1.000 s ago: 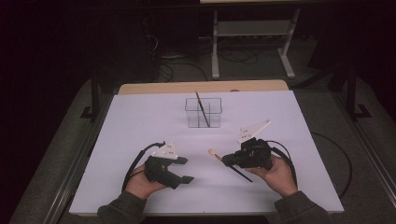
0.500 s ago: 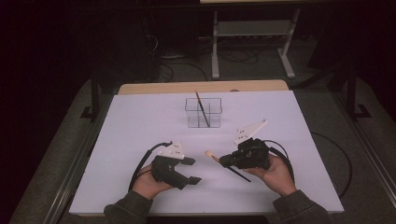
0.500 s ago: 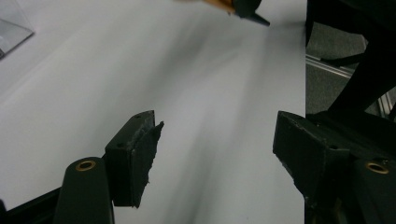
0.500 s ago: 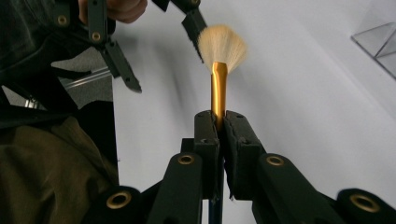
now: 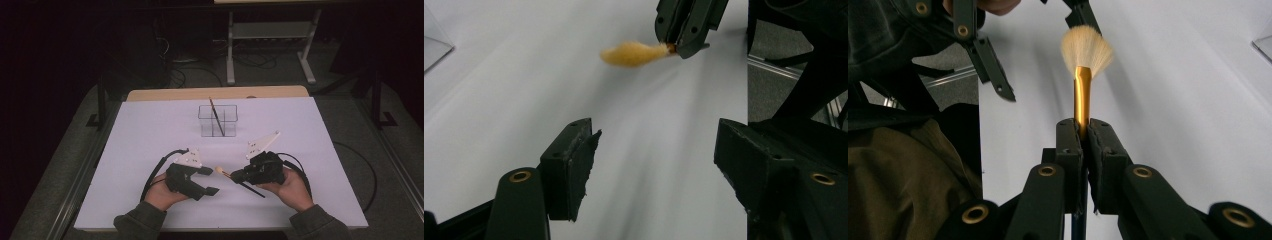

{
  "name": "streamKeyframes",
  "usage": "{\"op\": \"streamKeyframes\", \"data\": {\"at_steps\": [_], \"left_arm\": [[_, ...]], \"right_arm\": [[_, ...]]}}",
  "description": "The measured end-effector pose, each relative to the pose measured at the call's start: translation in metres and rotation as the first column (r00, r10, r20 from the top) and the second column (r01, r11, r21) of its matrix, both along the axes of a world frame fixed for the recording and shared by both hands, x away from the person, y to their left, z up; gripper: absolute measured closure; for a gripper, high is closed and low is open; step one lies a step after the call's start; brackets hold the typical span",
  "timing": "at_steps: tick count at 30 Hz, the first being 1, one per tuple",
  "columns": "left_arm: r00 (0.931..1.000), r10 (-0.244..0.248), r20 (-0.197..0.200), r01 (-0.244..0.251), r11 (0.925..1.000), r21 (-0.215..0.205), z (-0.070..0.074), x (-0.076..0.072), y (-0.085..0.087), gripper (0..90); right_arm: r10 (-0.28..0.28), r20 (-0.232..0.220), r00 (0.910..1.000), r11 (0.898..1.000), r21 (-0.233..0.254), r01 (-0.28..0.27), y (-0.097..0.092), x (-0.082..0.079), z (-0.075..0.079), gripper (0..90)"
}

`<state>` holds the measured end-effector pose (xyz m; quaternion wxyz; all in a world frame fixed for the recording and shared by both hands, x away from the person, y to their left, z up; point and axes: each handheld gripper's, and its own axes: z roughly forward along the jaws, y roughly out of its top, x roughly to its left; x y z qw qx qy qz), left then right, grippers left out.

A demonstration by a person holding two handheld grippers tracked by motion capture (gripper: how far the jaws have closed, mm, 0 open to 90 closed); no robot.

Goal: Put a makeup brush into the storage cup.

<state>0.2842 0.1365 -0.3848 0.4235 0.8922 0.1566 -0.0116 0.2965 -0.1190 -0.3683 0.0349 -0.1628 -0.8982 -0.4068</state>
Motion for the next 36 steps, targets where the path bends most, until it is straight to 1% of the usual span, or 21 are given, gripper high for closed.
{"op": "streamKeyframes", "data": {"at_steps": [1,3,4,5,6,8,9,11,14,15,17,18,19,21,24,26,27,30,32,36], "left_arm": [[1.0000,-0.007,0.005,0.007,1.0000,0.004,0.000,0.001,0.000,31.8],[1.0000,-0.005,-0.001,0.005,1.0000,0.003,-0.001,0.001,0.000,32.0],[1.0000,-0.008,-0.001,0.008,1.0000,0.002,-0.002,0.000,0.000,32.5],[1.0000,-0.009,-0.001,0.009,1.0000,0.001,-0.002,0.000,0.000,33.2],[0.9999,-0.011,0.000,0.011,0.9999,0.001,-0.001,0.000,0.000,33.7],[0.9999,-0.012,-0.001,0.012,0.9999,-0.005,0.000,0.000,0.001,34.0],[0.9999,-0.013,0.000,0.013,0.9999,-0.008,0.000,0.000,0.001,34.1],[1.0000,-0.009,-0.004,0.009,0.9999,-0.015,0.001,0.000,0.002,34.5],[0.9999,-0.007,-0.010,0.007,0.9998,-0.021,0.002,0.001,0.004,35.2],[0.9999,-0.014,-0.003,0.014,0.9998,-0.015,0.003,0.002,0.004,35.5],[0.9999,-0.016,-0.002,0.016,0.9997,-0.016,0.006,0.003,0.005,35.5],[0.9998,-0.018,-0.003,0.018,0.9996,-0.023,0.007,0.004,0.005,35.5],[0.9998,-0.018,-0.003,0.018,0.9996,-0.024,0.009,0.005,0.005,35.6],[0.9998,-0.021,0.000,0.021,0.9996,-0.017,0.012,0.006,0.004,36.1],[0.9996,-0.029,-0.001,0.029,0.9994,-0.020,0.015,0.007,0.001,38.9],[0.9990,-0.045,0.002,0.046,0.9989,-0.012,0.016,0.008,0.000,41.4],[0.9989,-0.046,-0.007,0.046,0.9988,-0.013,0.015,0.007,-0.001,42.5],[0.9972,-0.074,-0.006,0.074,0.9973,-0.001,0.015,0.009,-0.001,47.0],[0.9968,-0.079,-0.011,0.079,0.9969,-0.006,0.015,0.009,-0.002,50.9],[0.9964,-0.084,-0.008,0.084,0.9964,-0.002,0.014,0.008,-0.002,57.6]], "right_arm": [[0.002,0.009,1.0000,1.000,-0.001,-0.002,0.000,0.001,0.000,83.7],[0.007,0.011,0.9999,1.000,0.004,-0.007,0.001,0.002,0.001,83.7],[0.002,0.000,1.0000,1.000,0.010,-0.002,0.001,0.001,0.002,83.7],[0.005,0.000,1.0000,1.000,0.013,-0.005,0.002,0.002,0.002,83.7],[0.013,0.010,0.9999,1.000,0.004,-0.013,0.003,0.003,0.003,83.7],[0.019,0.005,0.9998,1.000,0.001,-0.019,0.004,0.002,0.003,83.7],[0.026,0.010,0.9996,1.000,-0.005,-0.026,0.005,0.002,0.002,83.7],[0.032,0.004,0.9995,0.999,-0.016,-0.032,0.006,0.002,0.001,83.7],[0.049,0.012,0.9987,0.999,-0.024,-0.049,0.010,0.001,-0.001,83.7],[0.054,0.016,0.9984,0.998,-0.022,-0.054,0.011,0.002,-0.002,83.7],[0.063,0.013,0.9979,0.998,-0.027,-0.063,0.013,0.001,-0.002,83.6],[0.071,0.023,0.9972,0.997,-0.026,-0.070,0.014,0.001,-0.003,83.7],[0.077,0.021,0.9968,0.997,-0.025,-0.077,0.015,0.000,-0.003,83.7],[0.086,0.023,0.9961,0.996,-0.025,-0.085,0.017,-0.002,-0.004,83.7],[0.103,0.025,0.9944,0.994,-0.027,-0.102,0.020,-0.002,-0.005,83.7],[0.108,0.026,0.9938,0.994,-0.026,-0.108,0.022,-0.003,-0.006,83.7],[0.113,0.031,0.9931,0.993,-0.026,-0.113,0.022,-0.003,-0.006,83.6],[0.120,0.033,0.9922,0.993,-0.020,-0.120,0.023,-0.005,-0.006,83.6],[0.125,0.036,0.9915,0.992,-0.020,-0.125,0.024,-0.005,-0.006,83.6],[0.132,0.035,0.9907,0.991,-0.016,-0.131,0.025,-0.006,-0.006,83.6]]}}
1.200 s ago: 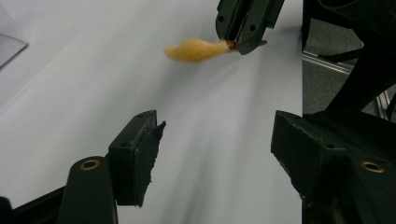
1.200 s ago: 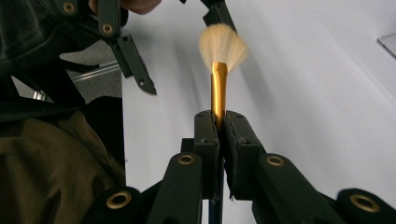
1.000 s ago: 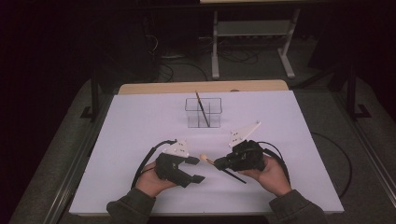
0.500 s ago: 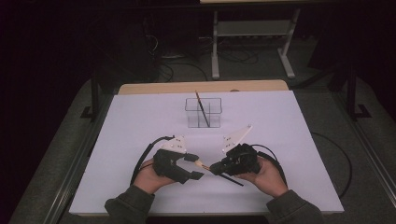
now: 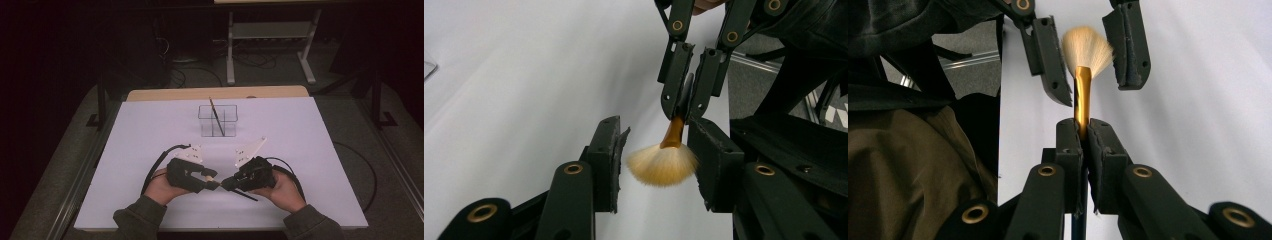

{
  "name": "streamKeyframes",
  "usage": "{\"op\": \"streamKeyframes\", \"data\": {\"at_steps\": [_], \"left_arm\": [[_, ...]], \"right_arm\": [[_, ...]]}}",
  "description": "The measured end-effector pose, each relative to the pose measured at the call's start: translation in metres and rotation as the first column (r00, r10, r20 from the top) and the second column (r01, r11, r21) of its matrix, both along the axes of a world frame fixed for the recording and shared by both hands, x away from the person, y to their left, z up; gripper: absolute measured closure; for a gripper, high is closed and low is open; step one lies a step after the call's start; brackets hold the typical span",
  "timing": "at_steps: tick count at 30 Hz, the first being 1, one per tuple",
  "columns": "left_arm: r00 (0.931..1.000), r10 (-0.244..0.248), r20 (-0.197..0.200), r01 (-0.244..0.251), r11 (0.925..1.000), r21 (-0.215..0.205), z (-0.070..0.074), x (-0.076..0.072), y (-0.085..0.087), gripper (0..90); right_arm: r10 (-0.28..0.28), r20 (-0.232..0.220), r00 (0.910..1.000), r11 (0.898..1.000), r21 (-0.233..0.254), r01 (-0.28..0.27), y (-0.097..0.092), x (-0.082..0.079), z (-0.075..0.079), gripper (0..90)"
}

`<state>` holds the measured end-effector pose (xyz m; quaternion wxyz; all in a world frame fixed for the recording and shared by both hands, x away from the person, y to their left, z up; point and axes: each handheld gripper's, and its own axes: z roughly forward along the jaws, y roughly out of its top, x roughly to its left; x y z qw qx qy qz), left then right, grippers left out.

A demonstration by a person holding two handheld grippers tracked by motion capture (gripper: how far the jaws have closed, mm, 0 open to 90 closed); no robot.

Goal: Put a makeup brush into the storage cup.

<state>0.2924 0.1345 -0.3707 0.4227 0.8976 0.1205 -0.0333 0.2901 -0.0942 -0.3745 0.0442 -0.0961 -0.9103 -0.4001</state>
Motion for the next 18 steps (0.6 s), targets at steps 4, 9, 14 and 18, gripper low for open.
{"op": "streamKeyframes", "data": {"at_steps": [4,9,14,18], "left_arm": [[1.0000,-0.007,-0.002,0.007,1.0000,-0.002,0.0003,-0.0001,0.0010,63.0],[0.9997,-0.017,-0.017,0.017,0.9999,-0.002,0.0002,0.0005,0.0024,66.8],[0.9994,-0.023,-0.027,0.023,0.9997,-0.002,-0.0003,0.0012,0.0033,69.5],[0.9990,-0.029,-0.034,0.029,0.9996,0.001,-0.0001,0.0018,0.0033,70.5]], "right_arm": [[0.005,0.007,1.0000,1.000,-0.007,-0.005,0.0011,0.0001,-0.0004,83.6],[0.006,0.012,0.9999,1.000,-0.011,-0.006,0.0025,-0.0008,-0.0007,83.7],[0.010,0.014,0.9999,1.000,-0.017,-0.009,0.0026,-0.0010,-0.0010,83.6],[0.012,0.019,0.9997,1.000,-0.019,-0.012,0.0025,-0.0009,-0.0010,83.6]]}}
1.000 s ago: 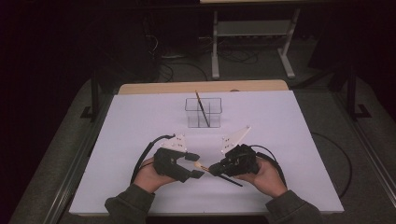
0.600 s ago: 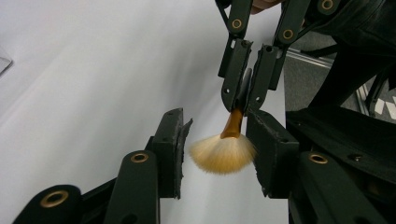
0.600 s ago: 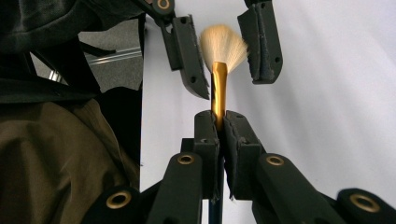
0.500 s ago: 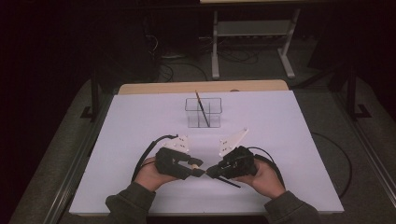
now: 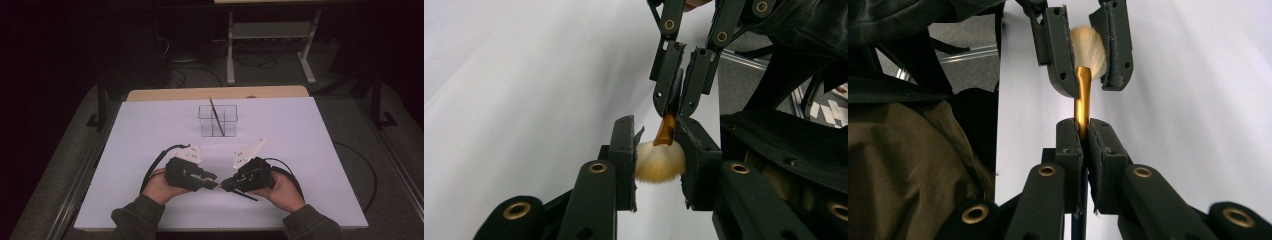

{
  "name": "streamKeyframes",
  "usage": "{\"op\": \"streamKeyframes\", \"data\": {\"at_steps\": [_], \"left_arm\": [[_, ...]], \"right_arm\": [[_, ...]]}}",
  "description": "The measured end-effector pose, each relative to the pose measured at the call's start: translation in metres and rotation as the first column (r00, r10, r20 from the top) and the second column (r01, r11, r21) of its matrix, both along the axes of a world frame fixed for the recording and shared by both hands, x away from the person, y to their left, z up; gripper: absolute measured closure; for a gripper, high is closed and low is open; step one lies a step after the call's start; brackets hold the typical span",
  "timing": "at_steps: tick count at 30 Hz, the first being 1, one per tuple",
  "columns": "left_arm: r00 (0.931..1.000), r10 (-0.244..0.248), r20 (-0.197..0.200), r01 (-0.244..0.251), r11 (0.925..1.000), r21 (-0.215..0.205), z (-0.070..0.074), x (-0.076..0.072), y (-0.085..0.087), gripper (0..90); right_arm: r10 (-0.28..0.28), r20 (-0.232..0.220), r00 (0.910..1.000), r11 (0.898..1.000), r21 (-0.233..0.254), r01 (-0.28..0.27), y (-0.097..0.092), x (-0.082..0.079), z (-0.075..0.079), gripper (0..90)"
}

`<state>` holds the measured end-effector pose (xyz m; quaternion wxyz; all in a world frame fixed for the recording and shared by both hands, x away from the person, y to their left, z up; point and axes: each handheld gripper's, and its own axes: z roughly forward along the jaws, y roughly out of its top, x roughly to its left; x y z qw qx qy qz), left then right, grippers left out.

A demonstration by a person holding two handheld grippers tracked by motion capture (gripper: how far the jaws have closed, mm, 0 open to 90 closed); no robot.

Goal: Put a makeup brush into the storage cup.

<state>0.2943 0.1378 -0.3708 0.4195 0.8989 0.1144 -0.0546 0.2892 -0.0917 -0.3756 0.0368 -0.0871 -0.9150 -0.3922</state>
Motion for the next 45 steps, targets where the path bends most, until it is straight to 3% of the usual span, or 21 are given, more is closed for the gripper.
{"op": "streamKeyframes", "data": {"at_steps": [16,27,45], "left_arm": [[0.9981,-0.058,0.018,0.058,0.9982,0.014,0.006,-0.001,-0.001,81.2],[0.9945,-0.104,0.007,0.104,0.9944,0.018,0.009,-0.003,0.001,82.7],[0.9919,-0.126,0.014,0.126,0.9919,0.016,0.016,-0.006,0.001,83.7]], "right_arm": [[0.030,0.013,0.9995,1.000,0.002,-0.030,0.000,0.001,0.000,83.6],[0.070,0.029,0.9971,0.998,-0.010,-0.070,0.003,-0.002,0.003,83.1],[0.103,0.044,0.9938,0.994,-0.031,-0.101,0.008,-0.006,0.009,81.4]]}}
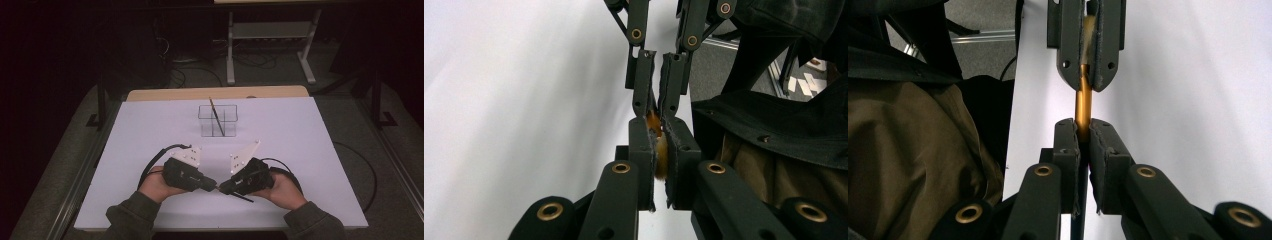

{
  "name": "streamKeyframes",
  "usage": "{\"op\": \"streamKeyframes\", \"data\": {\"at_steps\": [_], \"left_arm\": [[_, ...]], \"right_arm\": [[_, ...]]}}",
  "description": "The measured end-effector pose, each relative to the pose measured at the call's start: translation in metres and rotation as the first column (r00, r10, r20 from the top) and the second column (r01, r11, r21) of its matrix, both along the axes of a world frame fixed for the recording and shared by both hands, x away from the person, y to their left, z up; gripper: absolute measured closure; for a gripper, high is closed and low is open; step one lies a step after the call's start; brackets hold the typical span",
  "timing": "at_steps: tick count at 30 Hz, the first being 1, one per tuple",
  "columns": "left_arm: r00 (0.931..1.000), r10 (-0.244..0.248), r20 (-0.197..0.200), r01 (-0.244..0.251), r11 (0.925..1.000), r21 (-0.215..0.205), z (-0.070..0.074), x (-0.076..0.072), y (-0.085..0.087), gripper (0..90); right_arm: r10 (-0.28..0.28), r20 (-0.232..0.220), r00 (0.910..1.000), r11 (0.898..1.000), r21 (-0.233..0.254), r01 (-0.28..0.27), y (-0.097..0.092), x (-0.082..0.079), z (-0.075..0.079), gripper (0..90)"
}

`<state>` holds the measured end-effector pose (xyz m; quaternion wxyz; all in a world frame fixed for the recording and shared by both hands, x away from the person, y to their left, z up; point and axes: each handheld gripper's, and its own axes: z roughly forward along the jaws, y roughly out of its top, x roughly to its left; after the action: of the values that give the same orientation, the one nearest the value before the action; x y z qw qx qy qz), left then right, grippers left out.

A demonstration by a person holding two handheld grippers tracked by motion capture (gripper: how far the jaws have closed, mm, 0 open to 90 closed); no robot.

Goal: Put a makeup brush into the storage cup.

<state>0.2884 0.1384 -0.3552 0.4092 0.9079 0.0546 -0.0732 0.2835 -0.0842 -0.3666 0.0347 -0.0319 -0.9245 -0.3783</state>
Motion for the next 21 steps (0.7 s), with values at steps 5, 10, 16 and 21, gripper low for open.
{"op": "streamKeyframes", "data": {"at_steps": [5,10,16,21], "left_arm": [[1.0000,0.002,0.000,-0.002,1.0000,-0.006,0.002,0.001,0.002,83.7],[0.9999,0.008,0.009,-0.008,1.0000,-0.005,0.005,0.000,0.002,83.8],[0.9998,0.004,0.019,-0.004,1.0000,0.003,0.007,0.001,0.003,85.3],[0.9998,-0.005,0.019,0.004,1.0000,0.004,0.007,0.000,0.001,85.3]], "right_arm": [[0.006,0.009,0.9999,1.000,-0.006,-0.006,0.000,0.001,0.001,78.3],[0.016,0.013,0.9998,0.999,-0.044,-0.015,0.001,0.000,0.001,74.3],[0.018,0.005,0.9998,0.996,-0.084,-0.017,0.004,0.001,0.004,73.7],[0.031,0.010,0.9995,0.993,-0.114,-0.029,0.010,0.001,0.008,80.7]]}}
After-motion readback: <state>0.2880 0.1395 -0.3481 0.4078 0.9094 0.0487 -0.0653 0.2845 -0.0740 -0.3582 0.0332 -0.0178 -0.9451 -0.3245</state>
